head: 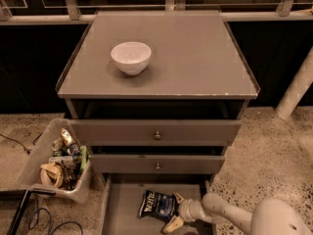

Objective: Pick blue chip bag from bottom drawer and place on counter

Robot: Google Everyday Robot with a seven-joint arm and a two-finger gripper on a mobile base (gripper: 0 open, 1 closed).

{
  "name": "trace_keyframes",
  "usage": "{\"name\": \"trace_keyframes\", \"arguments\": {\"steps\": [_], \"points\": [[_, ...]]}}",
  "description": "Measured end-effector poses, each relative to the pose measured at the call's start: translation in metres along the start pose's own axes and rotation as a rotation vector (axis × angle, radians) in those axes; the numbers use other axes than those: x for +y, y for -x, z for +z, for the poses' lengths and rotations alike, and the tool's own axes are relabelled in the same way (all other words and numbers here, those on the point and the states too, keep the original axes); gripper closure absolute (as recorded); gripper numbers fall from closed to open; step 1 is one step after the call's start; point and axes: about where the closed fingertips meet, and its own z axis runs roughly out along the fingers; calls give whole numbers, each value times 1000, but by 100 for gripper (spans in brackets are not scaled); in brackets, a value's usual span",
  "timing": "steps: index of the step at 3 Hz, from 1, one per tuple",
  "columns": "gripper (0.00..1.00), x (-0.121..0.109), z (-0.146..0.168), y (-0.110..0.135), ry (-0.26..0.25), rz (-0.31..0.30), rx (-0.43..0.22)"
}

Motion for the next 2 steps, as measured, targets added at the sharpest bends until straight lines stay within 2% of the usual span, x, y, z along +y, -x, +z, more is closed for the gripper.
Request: {"name": "trace_keyframes", "arguments": {"steps": [1, 2], "points": [[19, 0, 1, -1, -1, 1, 0], [42, 0, 1, -1, -1, 1, 0]]}}
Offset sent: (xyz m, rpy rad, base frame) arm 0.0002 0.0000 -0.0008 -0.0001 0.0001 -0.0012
